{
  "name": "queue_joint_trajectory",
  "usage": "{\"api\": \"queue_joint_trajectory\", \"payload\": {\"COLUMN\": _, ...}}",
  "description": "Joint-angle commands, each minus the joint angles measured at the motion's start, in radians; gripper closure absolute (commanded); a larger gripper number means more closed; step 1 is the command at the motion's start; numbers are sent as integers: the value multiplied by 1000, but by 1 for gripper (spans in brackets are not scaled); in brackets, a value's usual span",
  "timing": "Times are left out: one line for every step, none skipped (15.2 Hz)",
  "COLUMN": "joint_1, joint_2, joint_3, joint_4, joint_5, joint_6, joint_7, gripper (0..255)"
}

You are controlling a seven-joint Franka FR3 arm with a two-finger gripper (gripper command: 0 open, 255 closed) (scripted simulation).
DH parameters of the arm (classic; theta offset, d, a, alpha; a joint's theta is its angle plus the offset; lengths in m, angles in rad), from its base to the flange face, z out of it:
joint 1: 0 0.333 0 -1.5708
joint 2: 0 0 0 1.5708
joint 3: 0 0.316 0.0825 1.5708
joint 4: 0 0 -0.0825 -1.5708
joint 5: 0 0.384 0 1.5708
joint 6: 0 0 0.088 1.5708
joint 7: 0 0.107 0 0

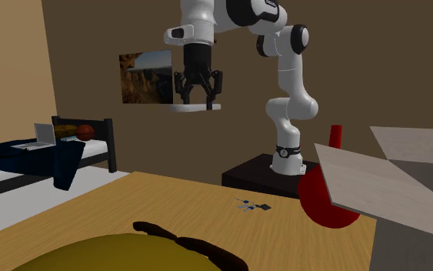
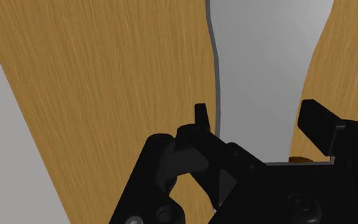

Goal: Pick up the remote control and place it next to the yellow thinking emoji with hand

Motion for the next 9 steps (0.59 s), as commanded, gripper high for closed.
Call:
{"api": "queue_joint_trajectory", "payload": {"joint_1": 23, "joint_2": 16, "joint_3": 15, "joint_4": 26, "joint_5": -2, "joint_6": -10, "joint_7": 40, "gripper": 255}}
{"api": "queue_joint_trajectory", "payload": {"joint_1": 36, "joint_2": 27, "joint_3": 22, "joint_4": 42, "joint_5": -3, "joint_6": -16, "joint_7": 60, "gripper": 255}}
{"api": "queue_joint_trajectory", "payload": {"joint_1": 49, "joint_2": 39, "joint_3": 30, "joint_4": 59, "joint_5": -4, "joint_6": -21, "joint_7": 81, "gripper": 255}}
{"api": "queue_joint_trajectory", "payload": {"joint_1": 62, "joint_2": 52, "joint_3": 37, "joint_4": 78, "joint_5": -5, "joint_6": -28, "joint_7": 102, "gripper": 255}}
{"api": "queue_joint_trajectory", "payload": {"joint_1": 75, "joint_2": 66, "joint_3": 45, "joint_4": 99, "joint_5": -7, "joint_6": -34, "joint_7": 122, "gripper": 255}}
{"api": "queue_joint_trajectory", "payload": {"joint_1": 88, "joint_2": 81, "joint_3": 52, "joint_4": 121, "joint_5": -8, "joint_6": -42, "joint_7": 142, "gripper": 255}}
{"api": "queue_joint_trajectory", "payload": {"joint_1": 100, "joint_2": 97, "joint_3": 59, "joint_4": 145, "joint_5": -9, "joint_6": -50, "joint_7": 162, "gripper": 255}}
{"api": "queue_joint_trajectory", "payload": {"joint_1": 113, "joint_2": 115, "joint_3": 66, "joint_4": 171, "joint_5": -11, "joint_6": -59, "joint_7": 181, "gripper": 255}}
{"api": "queue_joint_trajectory", "payload": {"joint_1": 126, "joint_2": 134, "joint_3": 72, "joint_4": 200, "joint_5": -12, "joint_6": -69, "joint_7": 201, "gripper": 255}}
